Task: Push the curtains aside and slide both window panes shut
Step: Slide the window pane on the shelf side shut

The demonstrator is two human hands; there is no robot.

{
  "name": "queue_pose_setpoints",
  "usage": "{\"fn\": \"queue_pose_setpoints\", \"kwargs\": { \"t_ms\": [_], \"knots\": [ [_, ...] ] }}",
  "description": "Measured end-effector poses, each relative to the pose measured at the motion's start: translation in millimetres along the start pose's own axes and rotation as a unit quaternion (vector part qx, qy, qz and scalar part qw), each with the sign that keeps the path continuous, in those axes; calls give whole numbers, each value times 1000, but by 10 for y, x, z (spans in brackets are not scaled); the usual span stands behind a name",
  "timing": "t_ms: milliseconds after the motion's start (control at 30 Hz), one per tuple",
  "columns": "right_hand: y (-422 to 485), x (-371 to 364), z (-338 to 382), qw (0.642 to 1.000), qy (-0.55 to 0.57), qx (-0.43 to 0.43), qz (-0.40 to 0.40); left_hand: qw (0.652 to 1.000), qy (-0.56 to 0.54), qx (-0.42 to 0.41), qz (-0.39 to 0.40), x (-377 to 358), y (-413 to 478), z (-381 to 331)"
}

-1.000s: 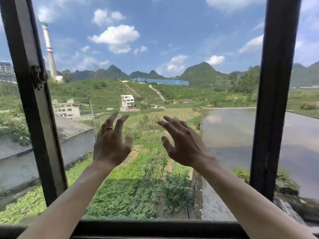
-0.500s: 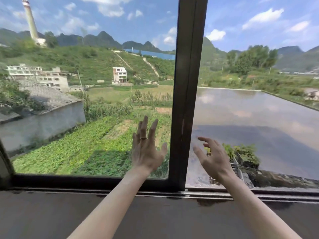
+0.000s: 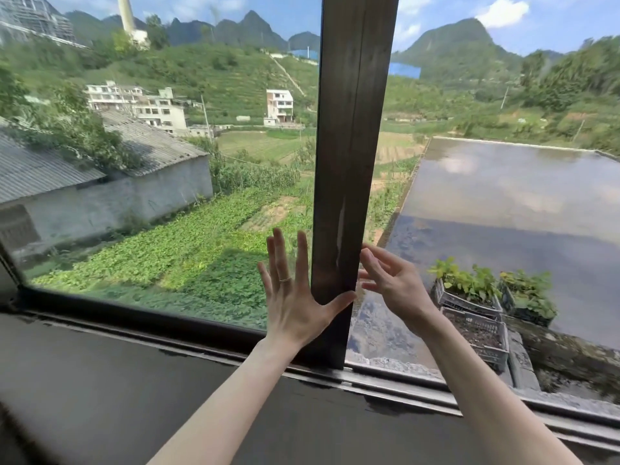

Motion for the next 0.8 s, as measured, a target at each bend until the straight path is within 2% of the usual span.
{"fn": "queue_pose_setpoints", "kwargs": {
  "t_ms": [133,333,533,800],
  "knots": [
    [178,118,-219,997,43,-23,59,999,37,10,-9,-79,-3,-20],
    [469,210,-423,985,63,28,157,993,109,26,-29,-162,0,-124],
    [696,167,-415,960,66,68,263,982,174,71,-16,-43,-8,-209],
    [831,-234,-416,948,110,73,290,976,172,135,6,236,77,-7]
  ]
}}
Point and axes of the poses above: each hand's wrist, its own y-axis towards the middle knuckle, its own x-axis out of the back of the hand, z = x × y, the point moved 1 cm from there along y, towards the middle knuckle, and after that the axes turned 12 degrees about x, right-handed, at the moved point
